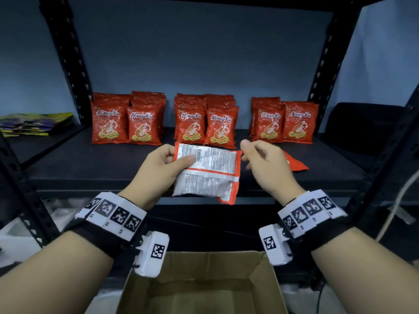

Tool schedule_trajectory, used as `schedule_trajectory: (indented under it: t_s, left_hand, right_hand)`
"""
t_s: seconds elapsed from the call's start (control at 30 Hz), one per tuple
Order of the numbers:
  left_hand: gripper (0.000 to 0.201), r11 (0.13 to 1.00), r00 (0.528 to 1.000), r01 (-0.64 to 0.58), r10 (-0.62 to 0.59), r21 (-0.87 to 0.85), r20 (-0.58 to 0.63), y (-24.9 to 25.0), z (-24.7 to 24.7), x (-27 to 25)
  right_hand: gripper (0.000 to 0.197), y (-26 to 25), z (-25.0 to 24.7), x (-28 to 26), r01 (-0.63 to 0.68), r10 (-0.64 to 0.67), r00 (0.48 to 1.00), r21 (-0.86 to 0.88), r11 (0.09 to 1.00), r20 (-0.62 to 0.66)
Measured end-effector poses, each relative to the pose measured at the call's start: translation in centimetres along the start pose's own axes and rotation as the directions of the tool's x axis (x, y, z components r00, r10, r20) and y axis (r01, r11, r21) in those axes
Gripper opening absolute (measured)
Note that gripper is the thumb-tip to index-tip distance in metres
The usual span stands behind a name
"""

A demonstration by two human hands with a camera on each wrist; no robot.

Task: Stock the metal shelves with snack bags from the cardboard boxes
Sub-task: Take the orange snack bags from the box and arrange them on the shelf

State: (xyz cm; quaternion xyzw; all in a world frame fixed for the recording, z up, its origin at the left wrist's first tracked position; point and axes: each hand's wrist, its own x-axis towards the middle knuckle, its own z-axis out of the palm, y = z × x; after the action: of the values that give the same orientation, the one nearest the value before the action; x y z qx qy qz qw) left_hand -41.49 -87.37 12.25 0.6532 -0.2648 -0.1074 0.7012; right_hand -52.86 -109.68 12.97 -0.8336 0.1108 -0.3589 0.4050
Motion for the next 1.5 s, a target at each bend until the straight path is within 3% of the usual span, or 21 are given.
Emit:
schedule_trajectory:
  t_s: [0.13, 0.3, 0.4, 0.47, 0.53, 0.63, 0.8, 1.0, 1.13, 1.23, 1.37, 1.43, 1.5]
  left_hand:
    - [0.037, 0.996, 0.992, 0.049, -0.058, -0.076, -0.116, -1.1, 0.4, 0.3]
    - [0.023, 0.986, 0.980, 0.087, -0.111, -0.143, -0.167, -2.2, 1.5, -0.2]
    - [0.032, 0.996, 0.964, 0.017, 0.006, 0.086, -0.264, -2.9, 2.2, -1.0]
    - [0.034, 0.951, 0.941, -0.001, 0.106, 0.308, -0.323, -2.9, 2.3, -1.3]
    - [0.035, 0.917, 0.925, -0.010, 0.160, 0.398, -0.345, -2.3, 2.1, -1.3]
    - [0.037, 0.881, 0.922, -0.056, 0.227, 0.470, -0.315, -1.8, 1.4, -0.8]
    - [0.039, 0.816, 0.922, -0.132, 0.310, 0.562, -0.233, -1.5, 0.1, -0.8]
    - [0.038, 0.806, 0.897, -0.179, 0.369, 0.564, -0.243, -0.6, -0.6, -0.3]
    - [0.037, 0.840, 0.901, -0.157, 0.337, 0.519, -0.272, -1.3, -0.9, -0.3]
    - [0.036, 0.871, 0.930, -0.094, 0.250, 0.482, -0.270, -1.8, -1.9, 0.3]
    - [0.016, 0.927, 0.943, -0.020, 0.143, 0.375, -0.302, -1.1, -1.8, 0.5]
    - [0.024, 0.891, 0.942, -0.131, 0.249, 0.435, -0.226, -0.6, -1.2, -0.3]
    - [0.032, 0.798, 0.908, -0.361, 0.418, 0.483, -0.013, 0.1, -0.5, -1.7]
  right_hand:
    - [0.037, -0.5, 2.3, -1.1, -0.039, 0.040, 0.999, 0.047, 0.998, -0.009]
    - [0.035, -0.5, 3.6, -2.1, -0.133, 0.151, 0.981, 0.141, 0.981, -0.121]
    - [0.035, -0.4, 4.1, -2.7, -0.136, 0.143, 0.977, 0.050, 0.989, -0.159]
    - [0.038, -0.6, 4.3, -3.3, -0.097, 0.093, 0.980, -0.015, 0.995, -0.175]
    - [0.039, -0.8, 4.6, -4.0, -0.034, 0.023, 0.980, -0.052, 0.998, -0.196]
    - [0.034, -1.1, 4.7, -4.9, 0.038, -0.048, 0.970, -0.050, 0.998, -0.236]
    - [0.032, -1.0, 4.9, -4.5, 0.025, -0.028, 0.972, -0.018, 1.000, -0.234]
    - [0.037, -1.5, 5.1, -3.7, 0.044, -0.038, 0.965, 0.017, 0.999, -0.260]
    - [0.033, -2.2, 4.7, -3.3, 0.052, -0.043, 0.985, 0.051, 0.997, -0.168]
    - [0.033, -3.2, 3.7, -2.5, 0.047, -0.036, 0.996, 0.141, 0.989, -0.078]
    - [0.030, -4.2, 2.4, -1.7, -0.010, 0.013, 1.000, 0.260, 0.966, -0.013]
    - [0.026, -4.4, 2.3, -1.5, -0.078, 0.075, 0.997, 0.333, 0.940, 0.023]
    - [0.024, -4.8, 2.4, -1.4, -0.137, 0.128, 0.991, 0.371, 0.918, 0.049]
